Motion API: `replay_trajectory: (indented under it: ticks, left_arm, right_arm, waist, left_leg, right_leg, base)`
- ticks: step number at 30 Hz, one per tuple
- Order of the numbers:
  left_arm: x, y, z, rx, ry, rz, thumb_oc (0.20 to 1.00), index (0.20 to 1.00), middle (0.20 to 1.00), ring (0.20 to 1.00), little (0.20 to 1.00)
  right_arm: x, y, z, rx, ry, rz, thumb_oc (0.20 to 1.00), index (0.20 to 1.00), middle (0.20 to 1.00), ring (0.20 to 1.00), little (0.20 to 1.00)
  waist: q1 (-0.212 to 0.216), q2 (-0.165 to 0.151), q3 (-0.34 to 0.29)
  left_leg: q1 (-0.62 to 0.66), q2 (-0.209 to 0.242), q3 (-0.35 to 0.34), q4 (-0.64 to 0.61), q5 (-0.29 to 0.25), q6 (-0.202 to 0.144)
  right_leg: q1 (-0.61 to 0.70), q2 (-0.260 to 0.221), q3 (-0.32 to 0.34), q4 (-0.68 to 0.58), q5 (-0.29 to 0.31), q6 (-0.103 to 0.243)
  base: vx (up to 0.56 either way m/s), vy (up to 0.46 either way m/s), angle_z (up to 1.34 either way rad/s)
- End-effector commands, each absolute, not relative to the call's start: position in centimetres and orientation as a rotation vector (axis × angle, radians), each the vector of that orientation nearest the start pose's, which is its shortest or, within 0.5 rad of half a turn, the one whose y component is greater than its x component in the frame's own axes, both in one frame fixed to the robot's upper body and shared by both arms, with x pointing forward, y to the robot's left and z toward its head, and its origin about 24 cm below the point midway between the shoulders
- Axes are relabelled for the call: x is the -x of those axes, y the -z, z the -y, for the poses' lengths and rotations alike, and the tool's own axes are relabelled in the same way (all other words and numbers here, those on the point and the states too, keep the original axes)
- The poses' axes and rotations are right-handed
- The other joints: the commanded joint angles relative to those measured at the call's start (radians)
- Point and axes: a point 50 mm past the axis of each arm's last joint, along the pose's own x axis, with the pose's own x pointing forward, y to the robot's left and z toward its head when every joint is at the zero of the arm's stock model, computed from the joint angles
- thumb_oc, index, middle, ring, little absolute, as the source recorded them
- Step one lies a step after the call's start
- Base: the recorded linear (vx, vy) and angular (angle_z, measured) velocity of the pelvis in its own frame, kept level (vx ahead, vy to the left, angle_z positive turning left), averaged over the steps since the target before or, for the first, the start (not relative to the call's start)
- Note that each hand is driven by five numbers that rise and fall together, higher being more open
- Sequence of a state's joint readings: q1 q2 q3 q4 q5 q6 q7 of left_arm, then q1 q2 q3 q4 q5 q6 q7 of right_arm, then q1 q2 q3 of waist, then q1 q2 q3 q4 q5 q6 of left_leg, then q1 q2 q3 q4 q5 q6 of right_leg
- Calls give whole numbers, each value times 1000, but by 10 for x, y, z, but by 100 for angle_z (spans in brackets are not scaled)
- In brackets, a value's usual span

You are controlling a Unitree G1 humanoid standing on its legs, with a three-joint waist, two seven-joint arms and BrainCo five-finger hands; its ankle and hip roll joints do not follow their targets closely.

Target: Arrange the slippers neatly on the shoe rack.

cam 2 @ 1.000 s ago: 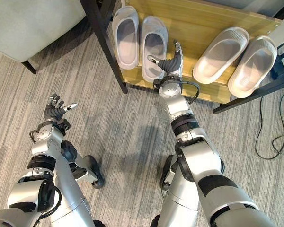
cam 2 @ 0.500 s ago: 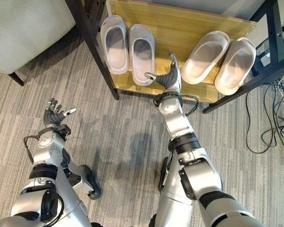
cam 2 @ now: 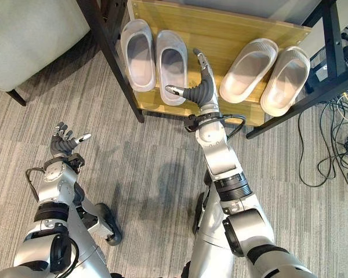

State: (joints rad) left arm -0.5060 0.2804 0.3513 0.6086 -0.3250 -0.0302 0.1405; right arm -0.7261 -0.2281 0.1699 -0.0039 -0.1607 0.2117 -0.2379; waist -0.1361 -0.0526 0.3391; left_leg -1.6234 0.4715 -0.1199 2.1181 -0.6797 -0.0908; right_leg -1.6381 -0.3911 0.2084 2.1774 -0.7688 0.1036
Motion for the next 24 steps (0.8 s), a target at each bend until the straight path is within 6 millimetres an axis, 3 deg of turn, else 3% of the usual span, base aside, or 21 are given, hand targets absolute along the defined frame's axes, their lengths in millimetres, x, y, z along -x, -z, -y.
replay_trajectory:
  ticks: [1, 7, 14, 24]
  left_arm:
    - [-326, -94, -294, 242, -549, 125, 1000, 1000, 1000, 1000, 1000]
    - [-323, -94, -295, 230, -556, 133, 1000, 1000, 1000, 1000, 1000]
    - [-324, -99, -294, 235, -534, 145, 1000, 1000, 1000, 1000, 1000]
    - [-327, -103, -282, 215, -495, 152, 1000, 1000, 1000, 1000, 1000]
  right_arm:
    - [-307, -290, 104, 369, 37, 840, 1000, 1000, 1000, 1000, 1000]
    - [-296, -271, 96, 355, -105, 779, 1000, 1000, 1000, 1000, 1000]
    - [-297, -256, 79, 371, -274, 711, 1000, 1000, 1000, 1000, 1000]
    - [-295, -247, 54, 398, -458, 647, 1000, 1000, 1000, 1000, 1000]
  waist:
    - [12, -35, 90]
    - [0, -39, 96]
    - [-3, -41, 103]
    - [-6, -38, 103]
  left_leg:
    - [53, -15, -155, 74, -60, -52]
    - [53, -18, -163, 77, -59, -58]
    - [53, -27, -174, 72, -47, -64]
    - [53, -31, -186, 62, -34, -81]
  right_leg:
    - [68, -49, 144, 6, 70, 85]
    - [68, -46, 161, 24, 68, 80]
    - [68, -41, 176, 44, 59, 73]
    - [68, -36, 179, 58, 52, 58]
  base:
    - [-14, 5, -7]
    - [-13, -20, -2]
    - [-10, -38, 2]
    - [-7, -35, 2]
